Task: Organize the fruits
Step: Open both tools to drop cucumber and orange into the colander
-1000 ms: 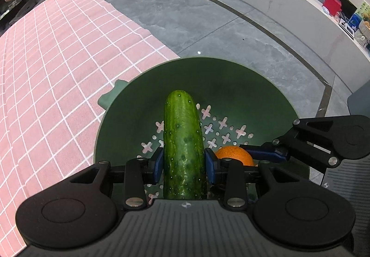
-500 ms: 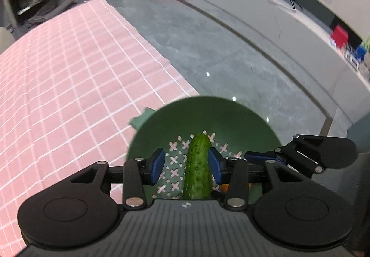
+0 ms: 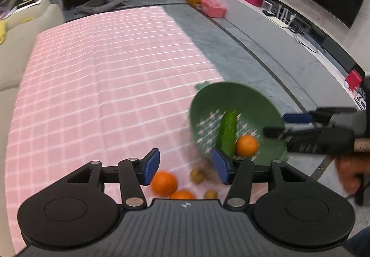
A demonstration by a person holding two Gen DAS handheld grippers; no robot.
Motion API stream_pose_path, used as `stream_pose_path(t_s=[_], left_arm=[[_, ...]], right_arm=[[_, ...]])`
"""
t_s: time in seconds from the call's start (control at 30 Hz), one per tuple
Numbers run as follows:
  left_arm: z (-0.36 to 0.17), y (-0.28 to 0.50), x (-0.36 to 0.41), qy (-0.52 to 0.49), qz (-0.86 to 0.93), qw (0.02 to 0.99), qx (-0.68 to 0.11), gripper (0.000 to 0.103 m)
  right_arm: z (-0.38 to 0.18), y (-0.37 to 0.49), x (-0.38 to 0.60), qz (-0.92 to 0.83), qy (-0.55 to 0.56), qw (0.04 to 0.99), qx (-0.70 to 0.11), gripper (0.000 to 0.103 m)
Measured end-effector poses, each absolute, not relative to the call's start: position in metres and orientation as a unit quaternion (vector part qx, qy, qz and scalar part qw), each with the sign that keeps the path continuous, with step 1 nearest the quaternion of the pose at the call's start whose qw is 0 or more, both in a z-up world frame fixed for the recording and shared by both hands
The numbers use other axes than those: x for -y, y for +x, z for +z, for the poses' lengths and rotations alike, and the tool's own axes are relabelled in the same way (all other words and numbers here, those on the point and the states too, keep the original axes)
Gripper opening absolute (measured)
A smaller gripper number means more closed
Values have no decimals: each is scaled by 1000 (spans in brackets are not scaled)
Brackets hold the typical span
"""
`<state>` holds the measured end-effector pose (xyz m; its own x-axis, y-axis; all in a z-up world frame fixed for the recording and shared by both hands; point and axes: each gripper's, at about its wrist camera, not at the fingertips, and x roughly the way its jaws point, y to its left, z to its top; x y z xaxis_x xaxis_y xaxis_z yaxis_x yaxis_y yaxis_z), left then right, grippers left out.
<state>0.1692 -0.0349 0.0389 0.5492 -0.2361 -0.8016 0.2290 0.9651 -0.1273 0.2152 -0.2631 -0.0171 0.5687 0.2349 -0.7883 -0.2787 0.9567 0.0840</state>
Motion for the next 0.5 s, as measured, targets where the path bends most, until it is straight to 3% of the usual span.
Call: stream_pose_path(t_s=[0.5], left_arm=[[-14, 90, -17, -59, -93, 877, -467, 65]], right_arm=[[-18, 153, 277, 153, -8, 879, -452, 55]])
